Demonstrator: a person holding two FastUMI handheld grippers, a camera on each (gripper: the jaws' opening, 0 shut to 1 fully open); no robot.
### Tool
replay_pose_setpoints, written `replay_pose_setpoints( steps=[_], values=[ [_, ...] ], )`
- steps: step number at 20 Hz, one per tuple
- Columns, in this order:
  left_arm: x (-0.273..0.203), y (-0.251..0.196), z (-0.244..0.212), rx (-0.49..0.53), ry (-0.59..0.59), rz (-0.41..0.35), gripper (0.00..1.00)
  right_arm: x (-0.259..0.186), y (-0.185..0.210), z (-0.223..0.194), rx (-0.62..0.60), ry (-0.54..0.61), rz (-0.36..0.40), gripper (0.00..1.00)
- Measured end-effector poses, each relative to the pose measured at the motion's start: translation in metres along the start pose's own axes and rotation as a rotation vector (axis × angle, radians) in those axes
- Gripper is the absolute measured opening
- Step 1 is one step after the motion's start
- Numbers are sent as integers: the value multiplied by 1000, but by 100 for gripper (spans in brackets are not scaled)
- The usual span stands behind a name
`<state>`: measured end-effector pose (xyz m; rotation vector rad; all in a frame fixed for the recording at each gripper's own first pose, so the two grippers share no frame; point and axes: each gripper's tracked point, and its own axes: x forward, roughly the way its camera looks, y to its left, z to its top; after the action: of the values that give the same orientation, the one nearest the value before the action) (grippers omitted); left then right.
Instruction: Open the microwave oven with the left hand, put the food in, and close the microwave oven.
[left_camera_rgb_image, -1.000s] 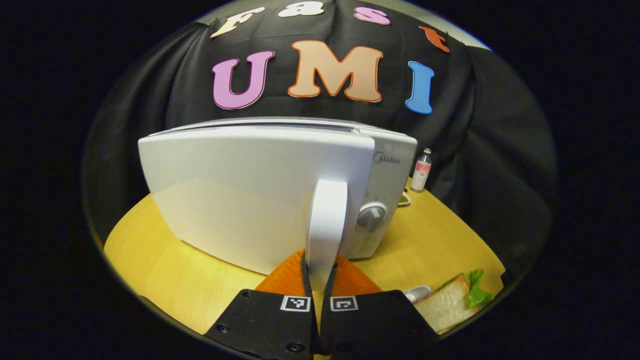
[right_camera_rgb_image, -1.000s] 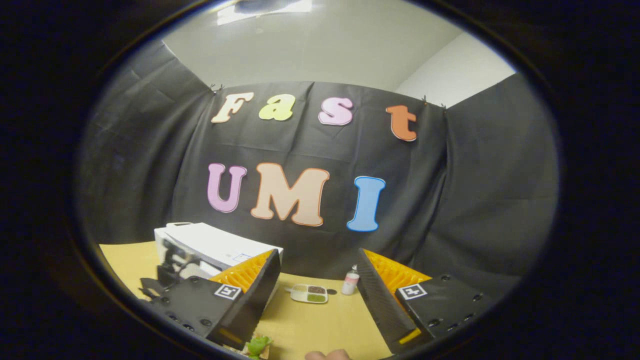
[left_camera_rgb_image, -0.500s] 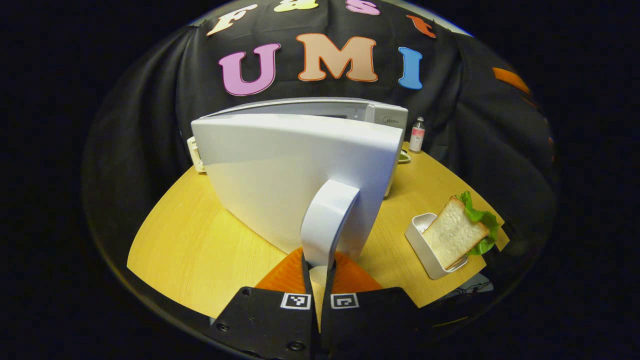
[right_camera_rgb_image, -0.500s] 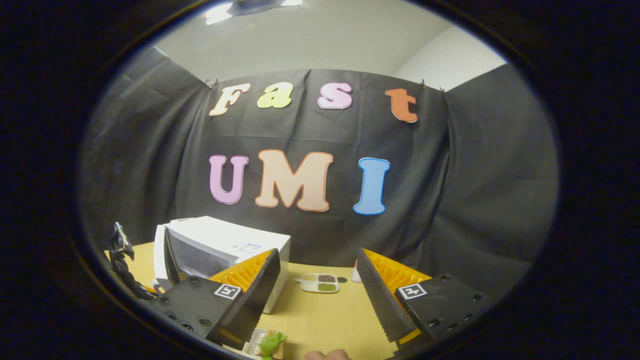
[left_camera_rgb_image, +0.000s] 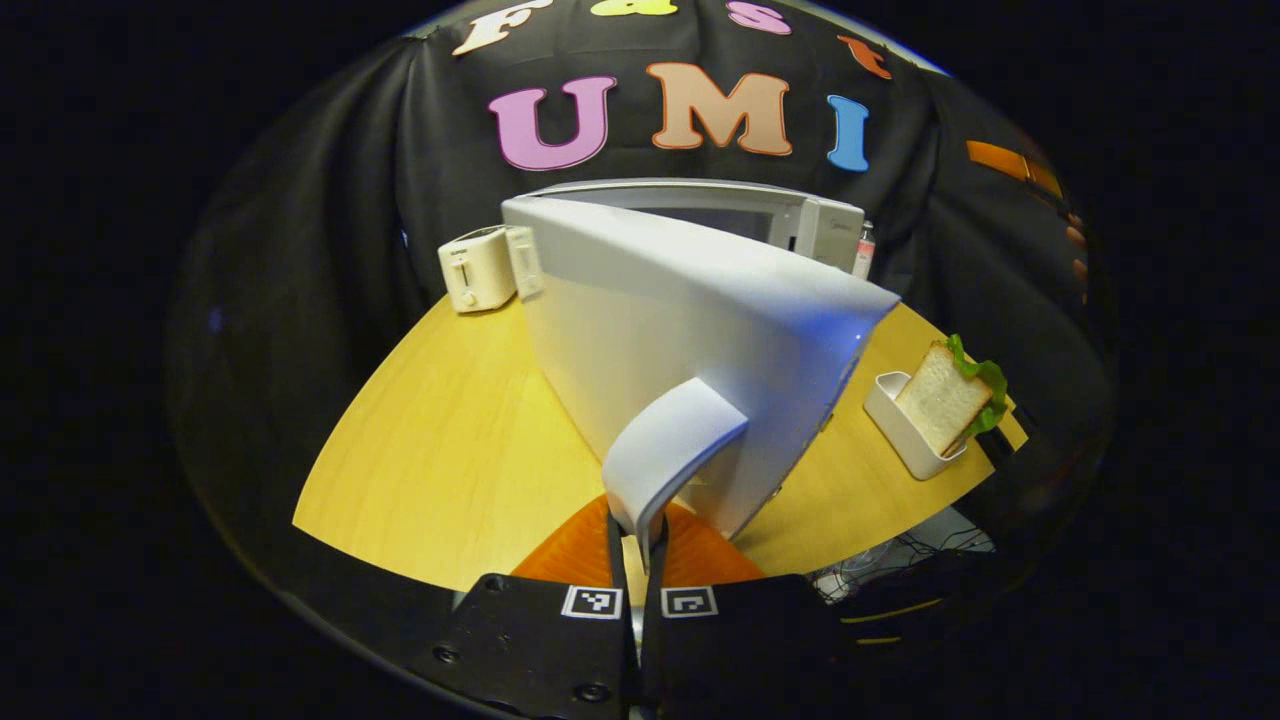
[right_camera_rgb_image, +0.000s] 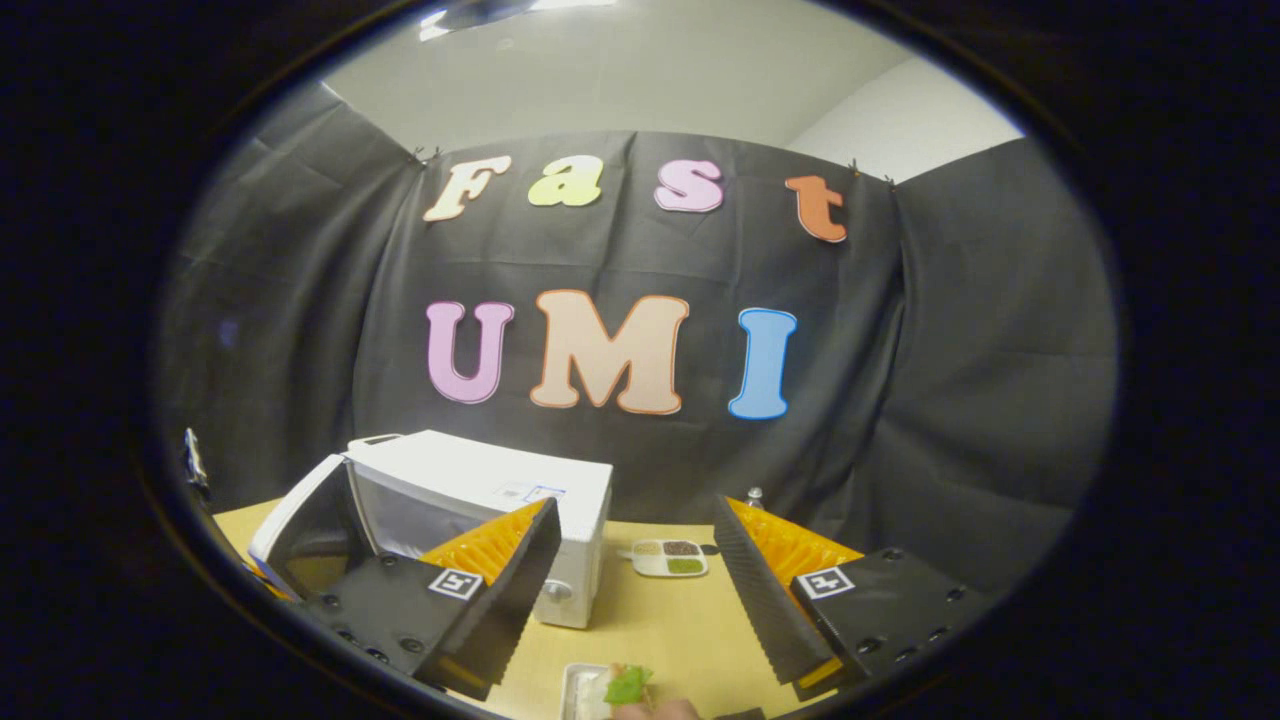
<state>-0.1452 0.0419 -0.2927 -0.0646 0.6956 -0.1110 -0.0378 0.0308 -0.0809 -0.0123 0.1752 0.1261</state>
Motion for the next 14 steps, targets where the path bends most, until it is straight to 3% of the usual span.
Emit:
replay_pose_setpoints(
  steps=[2, 5, 9, 14],
  values=[
    [-8, 33, -6, -4, 1, 28, 0, 1, 8, 0, -17, 0, -7, 98],
    [-18, 73, -13, -47, -15, -1, 0, 7, 16, 0, -23, -10, -29, 97],
    [-18, 89, -14, -35, -42, -36, 0, 19, 23, -4, -43, 15, -23, 97],
    [-19, 91, -15, -5, -37, -60, 0, 15, 13, 2, -15, 1, -70, 97]
  ],
)
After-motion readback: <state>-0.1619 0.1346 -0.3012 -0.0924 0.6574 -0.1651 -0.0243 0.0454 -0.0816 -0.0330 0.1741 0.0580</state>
